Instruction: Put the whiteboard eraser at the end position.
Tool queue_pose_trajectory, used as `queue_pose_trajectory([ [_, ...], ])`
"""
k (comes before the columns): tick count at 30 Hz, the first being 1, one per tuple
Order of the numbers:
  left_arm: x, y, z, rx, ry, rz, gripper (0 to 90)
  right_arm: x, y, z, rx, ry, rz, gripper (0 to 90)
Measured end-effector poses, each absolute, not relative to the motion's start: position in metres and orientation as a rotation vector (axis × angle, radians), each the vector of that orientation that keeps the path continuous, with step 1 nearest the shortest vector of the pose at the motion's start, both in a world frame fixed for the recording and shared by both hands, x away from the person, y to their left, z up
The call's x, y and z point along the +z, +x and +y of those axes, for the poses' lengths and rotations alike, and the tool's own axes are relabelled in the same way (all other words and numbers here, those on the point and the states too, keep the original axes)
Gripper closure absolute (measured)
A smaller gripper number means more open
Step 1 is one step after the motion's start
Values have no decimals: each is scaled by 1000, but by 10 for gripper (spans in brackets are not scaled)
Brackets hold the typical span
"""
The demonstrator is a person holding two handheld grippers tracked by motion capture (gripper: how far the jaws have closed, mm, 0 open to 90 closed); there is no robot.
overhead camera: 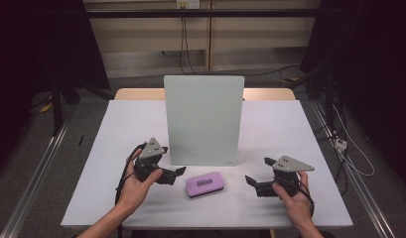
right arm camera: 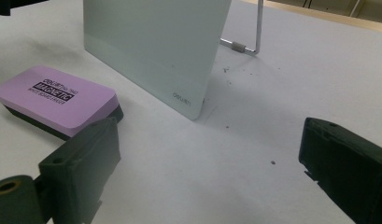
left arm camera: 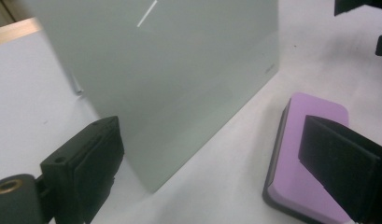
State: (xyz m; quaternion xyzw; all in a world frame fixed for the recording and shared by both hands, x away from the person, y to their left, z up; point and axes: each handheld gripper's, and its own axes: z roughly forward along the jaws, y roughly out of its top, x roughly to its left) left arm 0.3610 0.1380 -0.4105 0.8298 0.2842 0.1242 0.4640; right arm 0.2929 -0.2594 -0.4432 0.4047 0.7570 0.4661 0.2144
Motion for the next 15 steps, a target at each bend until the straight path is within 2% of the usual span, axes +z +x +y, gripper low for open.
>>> queue_pose_trajectory([
  [15, -420, 342, 200, 394, 1938, 843, 64, -444, 290, -261, 1281, 1137, 2095, 52],
])
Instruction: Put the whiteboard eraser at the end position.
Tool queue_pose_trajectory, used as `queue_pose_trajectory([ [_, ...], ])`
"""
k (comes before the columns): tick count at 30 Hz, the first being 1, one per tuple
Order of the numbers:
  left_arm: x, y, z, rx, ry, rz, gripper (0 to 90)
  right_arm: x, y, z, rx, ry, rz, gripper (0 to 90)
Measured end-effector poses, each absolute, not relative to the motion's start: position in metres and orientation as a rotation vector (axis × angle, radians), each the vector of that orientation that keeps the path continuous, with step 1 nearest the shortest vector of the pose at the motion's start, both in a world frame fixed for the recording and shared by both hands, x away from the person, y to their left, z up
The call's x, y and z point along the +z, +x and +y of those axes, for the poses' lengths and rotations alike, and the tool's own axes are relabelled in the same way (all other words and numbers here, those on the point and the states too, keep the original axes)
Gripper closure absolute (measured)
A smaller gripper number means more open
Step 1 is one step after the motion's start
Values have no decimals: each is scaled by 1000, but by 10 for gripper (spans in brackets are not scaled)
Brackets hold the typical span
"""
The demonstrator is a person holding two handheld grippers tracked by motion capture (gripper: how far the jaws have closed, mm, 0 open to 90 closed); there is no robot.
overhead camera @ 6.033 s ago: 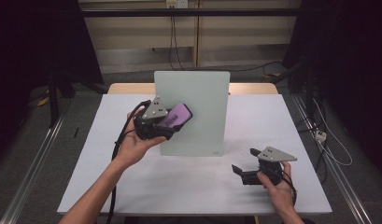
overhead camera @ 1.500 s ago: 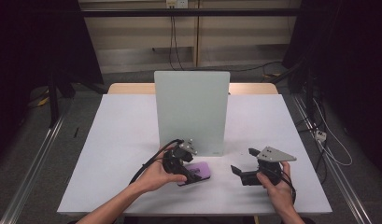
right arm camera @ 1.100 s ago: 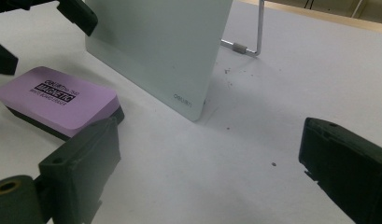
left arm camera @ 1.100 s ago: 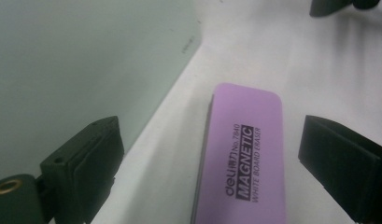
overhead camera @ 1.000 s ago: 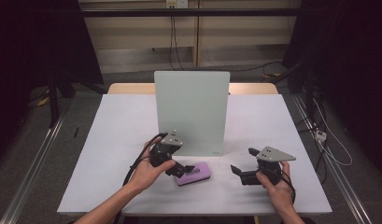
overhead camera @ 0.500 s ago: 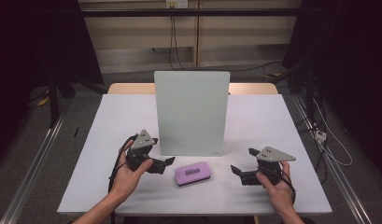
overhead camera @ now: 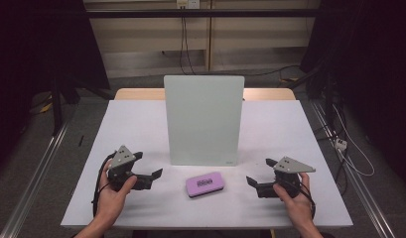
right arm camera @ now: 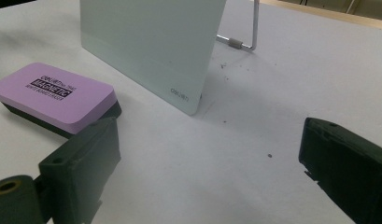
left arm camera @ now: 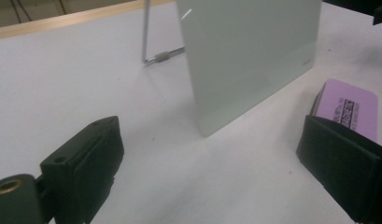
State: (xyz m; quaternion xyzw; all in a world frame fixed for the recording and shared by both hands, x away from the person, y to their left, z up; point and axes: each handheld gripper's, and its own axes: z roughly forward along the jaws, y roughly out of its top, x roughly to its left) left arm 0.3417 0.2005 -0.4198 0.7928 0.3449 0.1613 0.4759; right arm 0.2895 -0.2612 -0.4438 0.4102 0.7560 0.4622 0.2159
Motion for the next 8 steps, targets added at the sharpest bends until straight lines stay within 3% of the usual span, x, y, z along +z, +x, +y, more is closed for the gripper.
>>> queue_pose_trajectory([
  [8, -427, 337, 217, 422, 1864, 898, 64, -444, 290, -261, 1270, 1146, 2103, 52],
])
